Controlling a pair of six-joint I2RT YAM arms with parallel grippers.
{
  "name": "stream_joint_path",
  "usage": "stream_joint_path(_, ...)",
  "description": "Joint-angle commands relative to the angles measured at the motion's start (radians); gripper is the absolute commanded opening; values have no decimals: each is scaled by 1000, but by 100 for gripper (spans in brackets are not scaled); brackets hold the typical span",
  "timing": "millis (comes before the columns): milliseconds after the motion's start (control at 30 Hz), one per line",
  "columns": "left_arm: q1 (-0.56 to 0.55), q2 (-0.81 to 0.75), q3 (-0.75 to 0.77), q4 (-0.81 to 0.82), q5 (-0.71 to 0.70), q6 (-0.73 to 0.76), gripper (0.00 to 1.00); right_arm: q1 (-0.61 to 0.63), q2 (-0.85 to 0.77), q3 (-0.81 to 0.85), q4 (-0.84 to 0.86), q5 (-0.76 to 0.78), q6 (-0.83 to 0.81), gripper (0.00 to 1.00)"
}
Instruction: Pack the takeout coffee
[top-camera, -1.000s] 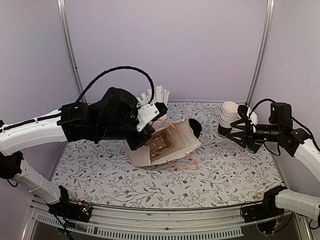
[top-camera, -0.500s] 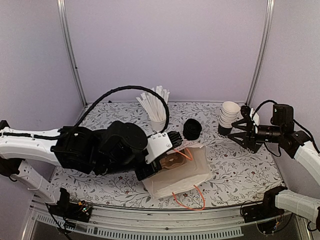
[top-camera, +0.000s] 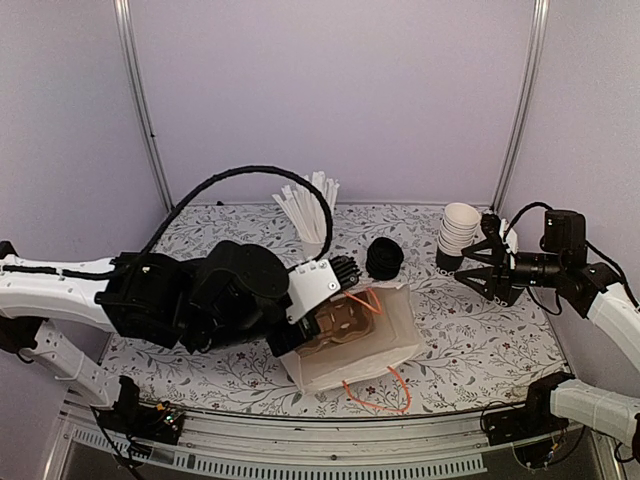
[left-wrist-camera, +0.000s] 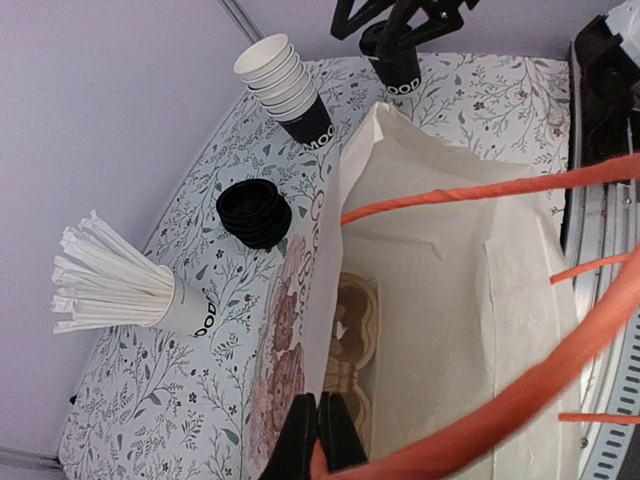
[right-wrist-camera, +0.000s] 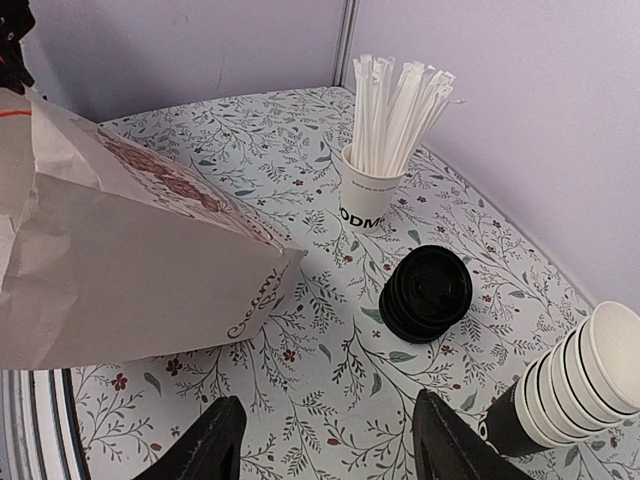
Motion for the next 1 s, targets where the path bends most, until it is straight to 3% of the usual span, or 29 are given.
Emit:
stream_joint_path(0, 101, -114, -17, 96, 106, 62, 0, -7, 3, -7, 23, -6, 6, 60)
stream_joint_path(300, 291, -191, 0, 110, 500, 67, 0, -20, 5, -6, 51, 55, 37, 61)
stream_joint_path(667, 508, -41, 48, 48, 839, -34, 0, -29, 26, -4, 60, 75, 45, 61)
stream_joint_path(900, 602, 12, 77, 69, 906, -13, 0, -28, 26, -6, 60, 77, 42, 61)
stream_joint_path(967, 624, 26, 90, 68, 908, -8, 6, -28, 27, -7, 60, 80, 41, 61)
